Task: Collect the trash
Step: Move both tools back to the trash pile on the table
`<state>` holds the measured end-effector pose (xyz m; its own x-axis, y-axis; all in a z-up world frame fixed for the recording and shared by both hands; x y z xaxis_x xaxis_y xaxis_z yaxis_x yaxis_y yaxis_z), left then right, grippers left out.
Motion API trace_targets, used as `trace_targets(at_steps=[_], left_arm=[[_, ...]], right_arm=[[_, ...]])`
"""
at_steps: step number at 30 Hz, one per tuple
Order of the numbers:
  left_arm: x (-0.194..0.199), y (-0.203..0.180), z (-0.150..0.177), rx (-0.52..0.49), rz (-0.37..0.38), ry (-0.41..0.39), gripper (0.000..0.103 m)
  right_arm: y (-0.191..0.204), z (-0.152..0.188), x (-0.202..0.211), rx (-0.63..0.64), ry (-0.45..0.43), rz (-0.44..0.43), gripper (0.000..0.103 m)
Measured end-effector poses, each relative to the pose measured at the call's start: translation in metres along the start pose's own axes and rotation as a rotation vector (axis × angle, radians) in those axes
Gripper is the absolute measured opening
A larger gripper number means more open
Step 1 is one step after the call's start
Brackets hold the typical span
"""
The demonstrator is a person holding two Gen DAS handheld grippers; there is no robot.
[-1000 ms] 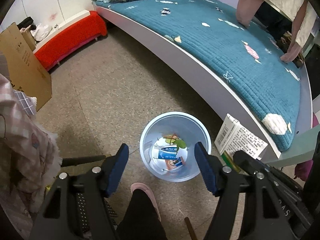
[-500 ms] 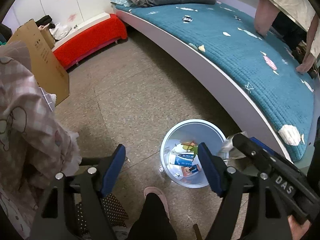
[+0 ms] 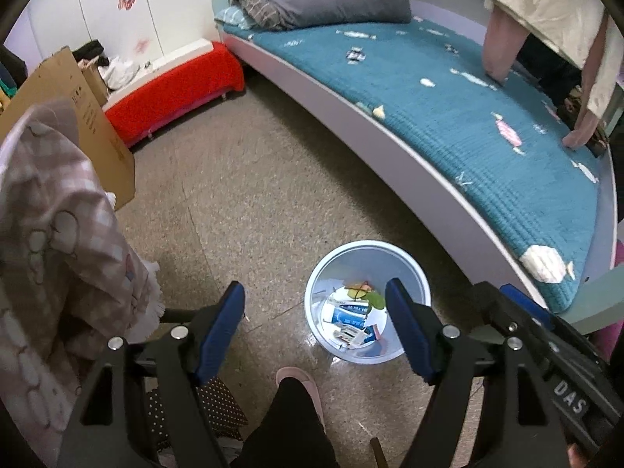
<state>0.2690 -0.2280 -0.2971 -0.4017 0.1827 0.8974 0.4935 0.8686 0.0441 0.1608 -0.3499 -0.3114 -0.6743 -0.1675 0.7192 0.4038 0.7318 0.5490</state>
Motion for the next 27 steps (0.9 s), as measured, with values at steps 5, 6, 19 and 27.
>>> trace_targets(at_steps=[5, 6, 19, 27], left_arm=[[0.042, -0.002, 0.003, 0.005, -0.019, -0.067, 0.073], [0.057, 0.0, 0.004, 0.006, -0.035, -0.098, 0.074], [0.214, 0.082, 0.036, 0.059, -0.307, -0.386, 0.081], [0.263, 0.169, 0.076, 0.052, -0.483, -0.418, 0.082]], right_arm=[[0.027, -0.002, 0.042, 0.04, -0.06, -0.048, 0.058], [0.034, -0.003, 0.049, 0.048, -0.072, -0.059, 0.058], [0.167, 0.016, 0.113, 0.261, -0.146, -0.22, 0.064], [0.285, 0.055, 0.099, 0.458, -0.085, -0.291, 0.067]])
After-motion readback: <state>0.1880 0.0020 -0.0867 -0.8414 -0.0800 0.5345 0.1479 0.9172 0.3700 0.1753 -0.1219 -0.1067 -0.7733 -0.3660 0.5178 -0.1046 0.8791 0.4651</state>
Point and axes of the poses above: each gripper's, at about its wrist camera, not at the fingertips, and x roughly against the way its jaws point, y to its left, z to its underside, the point moved 4 cm from there along -x, roughly the way its jaws point, and after that the axes turned 4 degrees about y, right-handed, at the moved point
